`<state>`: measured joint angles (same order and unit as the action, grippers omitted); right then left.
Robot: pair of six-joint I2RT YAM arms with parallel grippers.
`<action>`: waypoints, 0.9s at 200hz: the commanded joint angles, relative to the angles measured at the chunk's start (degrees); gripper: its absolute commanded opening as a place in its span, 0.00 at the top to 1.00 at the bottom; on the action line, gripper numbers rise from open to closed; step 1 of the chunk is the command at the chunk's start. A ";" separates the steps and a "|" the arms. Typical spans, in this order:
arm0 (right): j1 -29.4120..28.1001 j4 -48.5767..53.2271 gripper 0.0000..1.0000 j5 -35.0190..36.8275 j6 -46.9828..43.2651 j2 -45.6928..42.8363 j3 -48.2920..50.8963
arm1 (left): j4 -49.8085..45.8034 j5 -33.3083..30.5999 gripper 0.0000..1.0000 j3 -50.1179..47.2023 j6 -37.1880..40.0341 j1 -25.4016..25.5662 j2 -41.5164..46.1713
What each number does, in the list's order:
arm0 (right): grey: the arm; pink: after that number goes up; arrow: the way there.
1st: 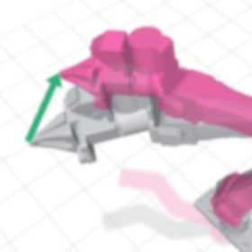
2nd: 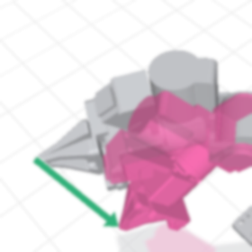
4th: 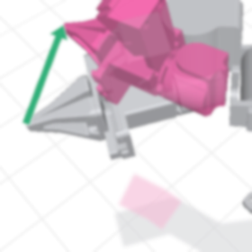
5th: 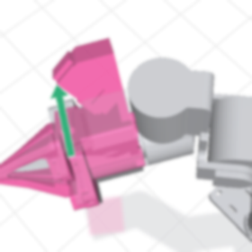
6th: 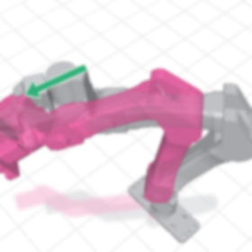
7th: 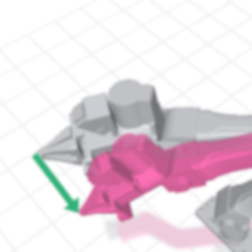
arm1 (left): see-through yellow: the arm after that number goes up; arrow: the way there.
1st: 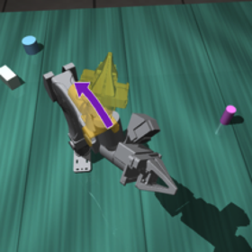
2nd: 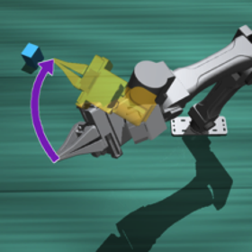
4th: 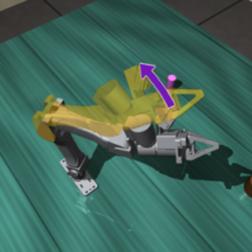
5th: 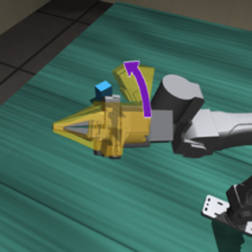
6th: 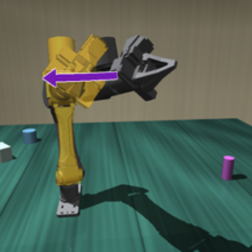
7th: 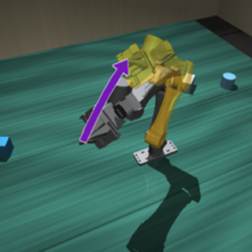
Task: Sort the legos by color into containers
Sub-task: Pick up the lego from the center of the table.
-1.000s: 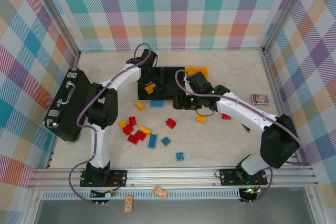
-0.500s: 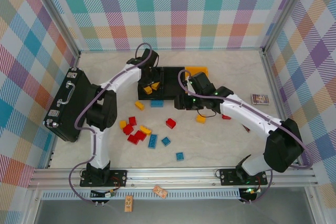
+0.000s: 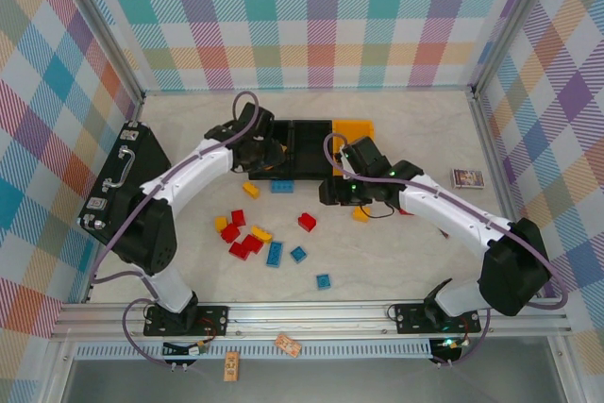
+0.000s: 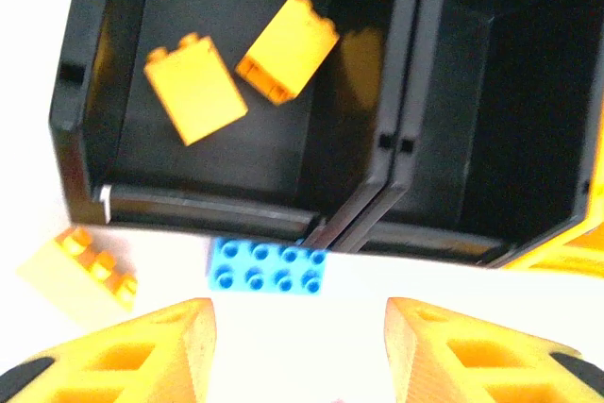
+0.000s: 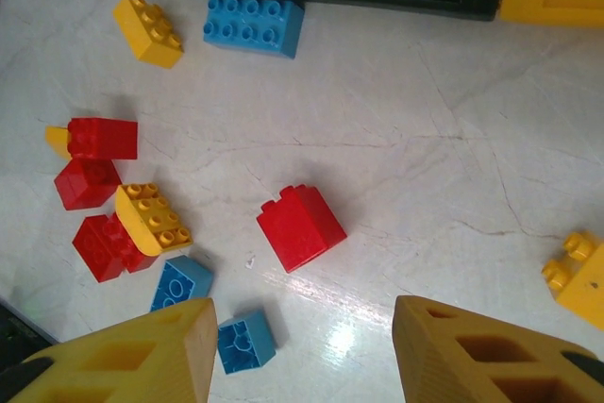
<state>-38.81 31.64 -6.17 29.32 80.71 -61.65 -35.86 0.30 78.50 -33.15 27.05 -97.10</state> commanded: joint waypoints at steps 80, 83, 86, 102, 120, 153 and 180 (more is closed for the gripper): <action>-0.34 3.06 0.44 1.63 -2.32 0.25 1.79 | 4.18 4.03 0.49 -16.70 -0.39 4.37 12.83; -0.42 3.10 0.43 1.49 -2.47 0.44 1.79 | 4.53 4.14 0.49 -17.30 -0.73 4.38 13.16; -0.63 2.94 0.43 1.44 -2.65 0.64 1.79 | 4.78 4.37 0.49 -17.99 -1.08 4.47 13.50; -1.73 1.90 0.40 0.84 -3.32 2.02 1.80 | 6.47 5.40 0.48 -21.92 -2.99 4.72 15.70; -3.29 0.43 0.39 0.21 -4.25 4.62 1.20 | 6.72 5.24 0.48 -25.87 -5.00 4.85 18.47; -5.80 -0.91 0.39 0.35 -6.23 10.78 -1.90 | 6.93 5.38 0.46 -32.82 -8.78 4.94 25.25; -7.22 -1.60 0.39 0.81 -8.12 15.07 -4.37 | 5.26 3.67 0.44 -36.62 -10.43 4.90 29.93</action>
<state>-44.93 31.73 -5.13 24.16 93.49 -62.78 -29.89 4.89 44.49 -40.51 31.42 -70.98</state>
